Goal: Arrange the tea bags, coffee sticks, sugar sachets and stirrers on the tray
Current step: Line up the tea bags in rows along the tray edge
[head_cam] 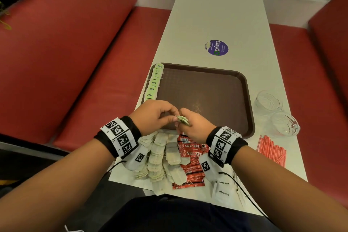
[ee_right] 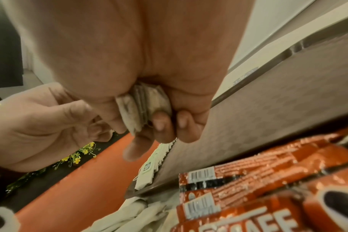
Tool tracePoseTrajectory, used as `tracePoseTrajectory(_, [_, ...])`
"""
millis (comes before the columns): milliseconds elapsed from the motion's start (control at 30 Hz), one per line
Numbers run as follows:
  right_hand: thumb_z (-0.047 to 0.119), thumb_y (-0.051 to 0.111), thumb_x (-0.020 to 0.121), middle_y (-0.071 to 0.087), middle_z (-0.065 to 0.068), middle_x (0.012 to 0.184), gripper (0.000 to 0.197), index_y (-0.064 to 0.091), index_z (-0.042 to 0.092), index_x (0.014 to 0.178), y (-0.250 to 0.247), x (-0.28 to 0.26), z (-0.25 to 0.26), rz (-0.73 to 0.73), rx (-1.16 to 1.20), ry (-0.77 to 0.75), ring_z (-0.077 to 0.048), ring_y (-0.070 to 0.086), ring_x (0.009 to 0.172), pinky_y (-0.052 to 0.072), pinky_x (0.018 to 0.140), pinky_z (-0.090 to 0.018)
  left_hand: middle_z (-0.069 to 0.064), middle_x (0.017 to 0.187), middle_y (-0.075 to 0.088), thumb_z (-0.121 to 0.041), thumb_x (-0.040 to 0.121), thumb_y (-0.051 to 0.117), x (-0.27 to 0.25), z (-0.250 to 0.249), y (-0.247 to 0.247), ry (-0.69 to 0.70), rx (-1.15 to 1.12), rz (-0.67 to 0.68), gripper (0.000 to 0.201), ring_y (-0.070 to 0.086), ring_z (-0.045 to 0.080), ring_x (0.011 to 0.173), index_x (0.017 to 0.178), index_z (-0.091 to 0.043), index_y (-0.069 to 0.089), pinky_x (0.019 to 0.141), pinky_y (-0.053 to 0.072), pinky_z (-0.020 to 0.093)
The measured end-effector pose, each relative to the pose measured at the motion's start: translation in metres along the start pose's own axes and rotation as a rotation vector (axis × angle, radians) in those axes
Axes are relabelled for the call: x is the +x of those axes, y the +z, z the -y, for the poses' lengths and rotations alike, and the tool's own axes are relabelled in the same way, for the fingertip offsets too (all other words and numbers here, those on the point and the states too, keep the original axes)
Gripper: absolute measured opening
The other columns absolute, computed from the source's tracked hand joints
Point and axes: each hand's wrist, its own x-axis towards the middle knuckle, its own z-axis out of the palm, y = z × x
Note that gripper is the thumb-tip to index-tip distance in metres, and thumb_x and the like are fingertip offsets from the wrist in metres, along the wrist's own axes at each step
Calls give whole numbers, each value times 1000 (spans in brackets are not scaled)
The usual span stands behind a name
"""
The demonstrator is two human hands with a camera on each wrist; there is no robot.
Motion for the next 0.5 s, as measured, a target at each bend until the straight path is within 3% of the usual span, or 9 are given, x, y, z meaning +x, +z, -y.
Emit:
tracePoseTrajectory(100, [24,56,100,70,4,76,6,53,25,94,1,0,-1,6,16,5,-3,59,65,46,61,-24,-24,78,60,-29,88,74,-4,8,-2,-86,69,60,10,55,-10,75,97,-29,74,67,36,7])
tracePoseTrajectory(167, [22,55,100,71,2,75,3,56,25,98,0,0,-3,14,33,21,-5,60,63,49,63,-25,-23,86,61,-36,86,74,-6,18,0,-162,196,238,16,55,-11,78,101,-32,71,74,43,14])
tracePoseTrajectory(233, [20,55,100,70,1,72,6,59,24,100,-1,1,-4,14,60,33,-6,61,63,51,65,-27,-19,100,64,-45,84,73,-10,26,6,-202,352,469,26,60,0,91,107,-34,69,82,49,23])
tracePoseTrajectory(300, [19,56,100,66,3,71,6,61,22,101,-3,2,-5,1,79,32,-7,59,63,50,65,-26,-14,108,64,-49,82,72,-15,31,13,-216,450,592,36,60,10,98,113,-32,68,85,49,29])
tracePoseTrajectory(367, [24,57,100,61,8,75,6,61,19,99,-6,3,-5,-41,43,13,-6,55,66,46,68,-28,-11,108,64,-48,83,71,-18,32,18,-200,469,602,35,60,13,98,113,-29,68,85,50,31])
tracePoseTrajectory(500, [39,55,101,47,4,68,32,50,13,82,-11,6,-11,-95,82,35,-14,44,62,40,64,-34,-11,108,69,-41,91,62,-17,33,19,-172,473,530,23,63,14,99,109,-31,71,83,51,30])
